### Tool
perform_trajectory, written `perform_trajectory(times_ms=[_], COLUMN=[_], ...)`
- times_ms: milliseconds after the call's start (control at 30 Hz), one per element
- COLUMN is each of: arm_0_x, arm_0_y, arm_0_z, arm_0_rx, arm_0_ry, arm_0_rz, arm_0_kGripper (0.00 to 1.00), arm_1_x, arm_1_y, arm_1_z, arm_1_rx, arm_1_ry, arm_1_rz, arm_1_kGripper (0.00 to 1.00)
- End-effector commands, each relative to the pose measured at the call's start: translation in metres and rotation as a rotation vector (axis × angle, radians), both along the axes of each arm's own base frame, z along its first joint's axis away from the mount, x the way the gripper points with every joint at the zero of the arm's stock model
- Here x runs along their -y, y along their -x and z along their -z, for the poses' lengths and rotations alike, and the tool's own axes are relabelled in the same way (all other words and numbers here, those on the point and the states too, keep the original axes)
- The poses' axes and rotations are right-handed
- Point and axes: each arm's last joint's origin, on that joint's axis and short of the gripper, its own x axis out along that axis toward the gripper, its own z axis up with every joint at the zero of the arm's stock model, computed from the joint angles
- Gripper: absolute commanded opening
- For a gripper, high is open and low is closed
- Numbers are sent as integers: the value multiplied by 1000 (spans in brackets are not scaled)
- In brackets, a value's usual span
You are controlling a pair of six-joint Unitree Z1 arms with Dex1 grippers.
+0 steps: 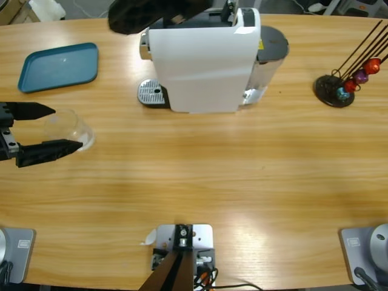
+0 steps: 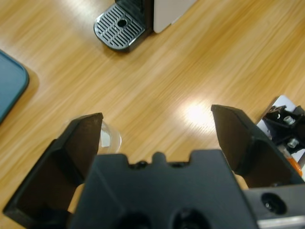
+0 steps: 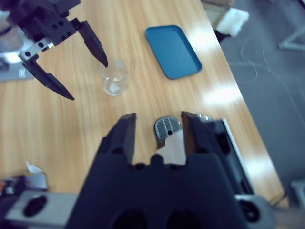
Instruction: Pour coffee
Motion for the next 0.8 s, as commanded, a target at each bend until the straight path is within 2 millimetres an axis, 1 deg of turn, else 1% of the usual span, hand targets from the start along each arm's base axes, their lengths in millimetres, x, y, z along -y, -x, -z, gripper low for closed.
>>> perform_trajectory(times_ms=[33,100,200,267,300,367,433,500,567,633,667,733,800], arm_0_x=[-4,-5,-8,-14,-16,-20,-21,-23,-26,-27,-27,-26,-25], arm_0_y=[2,1,-3,-3,-3,-6,-6,-4,0,2,2,0,-2], arm_0_z=[-25,-25,-25,-31,-32,-32,-33,-33,-31,-31,-32,-32,-31], arm_0_rx=[62,62,46,64,69,70,75,74,65,65,66,64,59], arm_0_ry=[91,95,106,132,136,134,138,148,152,152,153,151,146], arm_0_rz=[-13,-18,-35,-60,-71,-104,-110,-114,-119,-120,-120,-119,-121], arm_0_kGripper=[991,998,1000,1000,1000,1000,996,991,987,987,987,987,987], arm_1_x=[72,79,75,70,68,66,64,58,49,41,33,10,-6], arm_1_y=[34,31,20,6,-6,-25,-42,-62,-74,-80,-80,-73,-65], arm_1_z=[28,28,31,32,33,30,23,20,17,23,25,34,43], arm_1_rx=[-229,-223,-176,-148,-140,-139,-151,-149,-152,-162,-169,-196,-217], arm_1_ry=[-213,-275,-307,-309,-316,-375,-450,-469,-479,-478,-481,-479,-468], arm_1_rz=[596,754,907,972,1005,1033,1021,1016,1007,999,986,944,916], arm_1_kGripper=[0,0,0,0,0,0,0,0,0,0,0,0,0])
